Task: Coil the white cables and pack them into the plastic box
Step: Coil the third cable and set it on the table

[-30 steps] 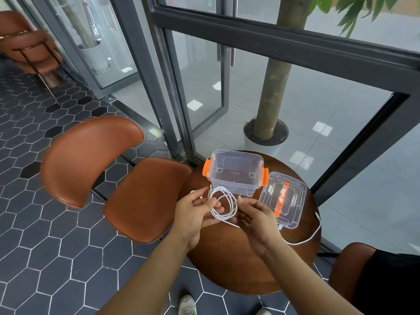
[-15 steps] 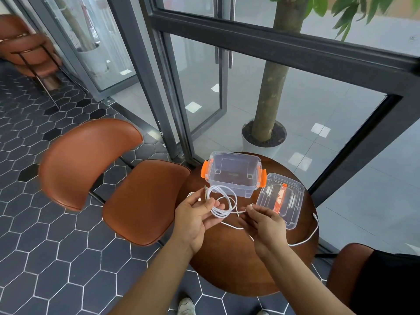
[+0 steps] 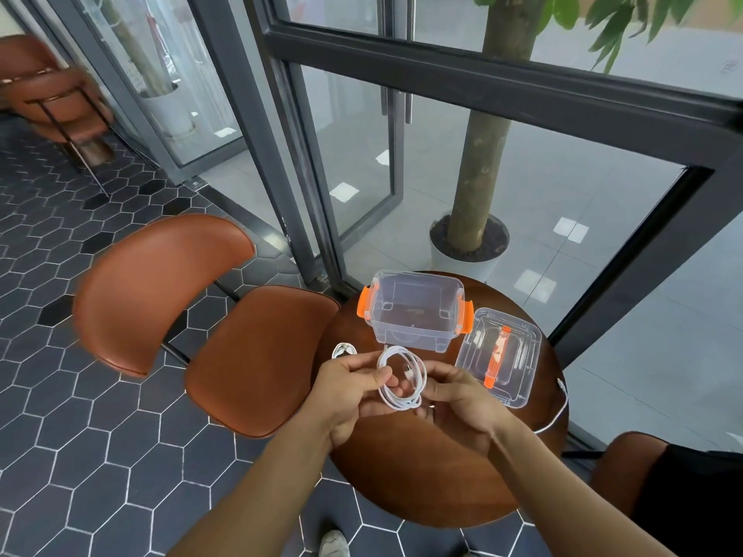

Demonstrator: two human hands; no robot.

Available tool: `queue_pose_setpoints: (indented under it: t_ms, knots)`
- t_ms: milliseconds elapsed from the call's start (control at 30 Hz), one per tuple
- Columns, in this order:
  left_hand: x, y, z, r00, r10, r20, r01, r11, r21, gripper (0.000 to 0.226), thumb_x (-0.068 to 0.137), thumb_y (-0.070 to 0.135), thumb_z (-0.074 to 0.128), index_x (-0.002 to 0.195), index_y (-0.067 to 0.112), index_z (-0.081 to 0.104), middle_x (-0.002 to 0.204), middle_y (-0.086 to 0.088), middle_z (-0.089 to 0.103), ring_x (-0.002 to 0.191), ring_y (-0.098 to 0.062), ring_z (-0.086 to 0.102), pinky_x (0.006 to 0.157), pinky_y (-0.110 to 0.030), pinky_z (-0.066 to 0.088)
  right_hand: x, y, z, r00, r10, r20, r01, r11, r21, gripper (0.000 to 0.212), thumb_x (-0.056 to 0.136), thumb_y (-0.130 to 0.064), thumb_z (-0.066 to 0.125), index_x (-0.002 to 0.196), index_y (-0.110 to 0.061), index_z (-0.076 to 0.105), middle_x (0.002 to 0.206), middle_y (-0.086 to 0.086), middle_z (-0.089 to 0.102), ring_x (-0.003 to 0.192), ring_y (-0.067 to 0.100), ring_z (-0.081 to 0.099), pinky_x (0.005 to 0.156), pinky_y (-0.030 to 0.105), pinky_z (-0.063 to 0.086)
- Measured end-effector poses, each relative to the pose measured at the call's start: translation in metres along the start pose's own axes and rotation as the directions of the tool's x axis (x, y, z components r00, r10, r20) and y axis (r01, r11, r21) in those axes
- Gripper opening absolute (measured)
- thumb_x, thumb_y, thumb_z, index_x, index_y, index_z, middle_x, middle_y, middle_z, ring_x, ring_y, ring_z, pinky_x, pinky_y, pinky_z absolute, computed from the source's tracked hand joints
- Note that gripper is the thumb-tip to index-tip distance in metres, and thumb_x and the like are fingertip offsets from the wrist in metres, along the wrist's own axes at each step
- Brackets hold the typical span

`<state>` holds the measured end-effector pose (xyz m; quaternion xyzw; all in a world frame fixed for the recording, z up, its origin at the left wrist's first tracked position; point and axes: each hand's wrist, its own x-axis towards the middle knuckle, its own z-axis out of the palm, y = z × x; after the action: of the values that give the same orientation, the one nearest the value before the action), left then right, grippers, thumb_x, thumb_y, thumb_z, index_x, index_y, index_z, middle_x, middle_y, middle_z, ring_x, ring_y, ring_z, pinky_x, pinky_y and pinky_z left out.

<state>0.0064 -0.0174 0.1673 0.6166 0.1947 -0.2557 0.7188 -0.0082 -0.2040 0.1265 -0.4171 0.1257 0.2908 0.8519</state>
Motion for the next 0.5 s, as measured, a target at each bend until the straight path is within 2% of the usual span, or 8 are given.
queue_pose_setpoints:
  t_ms: [67,167,233,300,400,500]
  knots:
    - [0.001,0.001,0.000,1.000,-0.014,0.005,0.014,0.998,0.058,0.026,0.090,-0.004,0.065,0.116,0.002,0.067,0.089,-0.020,0.076,0.083,-0.034,0.075,0.069,-0.045,0.062,0.001,0.003,-0.001,1.000,-0.004,0.003,0.004,0.999,0.033,0.026,0.083,0.001,0.071,0.108,-0.006,0.071,0.097,0.018,0.070,0.082,0.026,0.064,0.057,0.026,0.051]
    - [0.000,0.002,0.000,1.000,-0.007,0.006,0.007,0.992,0.127,0.023,0.091,-0.005,0.064,0.111,0.005,0.067,0.091,-0.019,0.077,0.082,-0.029,0.076,0.073,-0.046,0.062,0.001,0.006,0.000,0.997,-0.026,-0.073,0.026,1.000,-0.002,0.022,0.086,0.000,0.067,0.108,-0.004,0.068,0.099,0.023,0.066,0.079,0.028,0.062,0.054,0.027,0.050]
    - [-0.001,0.002,0.000,1.000,0.014,-0.024,-0.010,0.989,0.151,0.023,0.090,-0.006,0.065,0.110,0.005,0.068,0.088,-0.016,0.078,0.078,-0.025,0.077,0.067,-0.041,0.062,-0.001,0.006,0.003,0.993,-0.046,-0.106,0.045,0.999,-0.017,0.023,0.095,-0.008,0.059,0.117,-0.001,0.065,0.105,0.025,0.066,0.087,0.032,0.064,0.060,0.030,0.055]
    - [0.000,0.002,0.002,0.997,0.051,-0.053,-0.040,0.981,0.190,0.024,0.089,-0.007,0.065,0.109,0.007,0.069,0.085,-0.013,0.078,0.076,-0.022,0.077,0.063,-0.038,0.062,-0.004,0.007,0.006,0.991,-0.106,-0.084,0.102,0.993,-0.055,0.030,0.097,-0.014,0.061,0.125,-0.004,0.061,0.111,0.024,0.069,0.096,0.035,0.067,0.072,0.037,0.057]
    - [0.001,0.002,0.005,0.991,0.100,-0.083,-0.077,0.965,0.252,0.029,0.088,-0.009,0.066,0.112,0.006,0.070,0.083,-0.009,0.078,0.077,-0.022,0.077,0.064,-0.039,0.063,-0.007,0.009,0.014,0.960,-0.269,-0.081,0.234,0.925,-0.298,0.054,0.079,0.007,0.077,0.125,-0.011,0.055,0.107,0.025,0.071,0.095,0.036,0.072,0.082,0.045,0.060]
    - [0.003,0.000,0.007,0.988,0.131,-0.085,-0.101,0.949,0.299,0.031,0.087,-0.009,0.066,0.115,0.004,0.071,0.084,-0.009,0.078,0.080,-0.025,0.077,0.069,-0.043,0.064,-0.006,0.011,0.019,0.912,-0.393,-0.119,0.281,0.809,-0.516,0.053,0.079,0.013,0.075,0.118,-0.015,0.053,0.097,0.018,0.075,0.089,0.030,0.075,0.080,0.042,0.062]
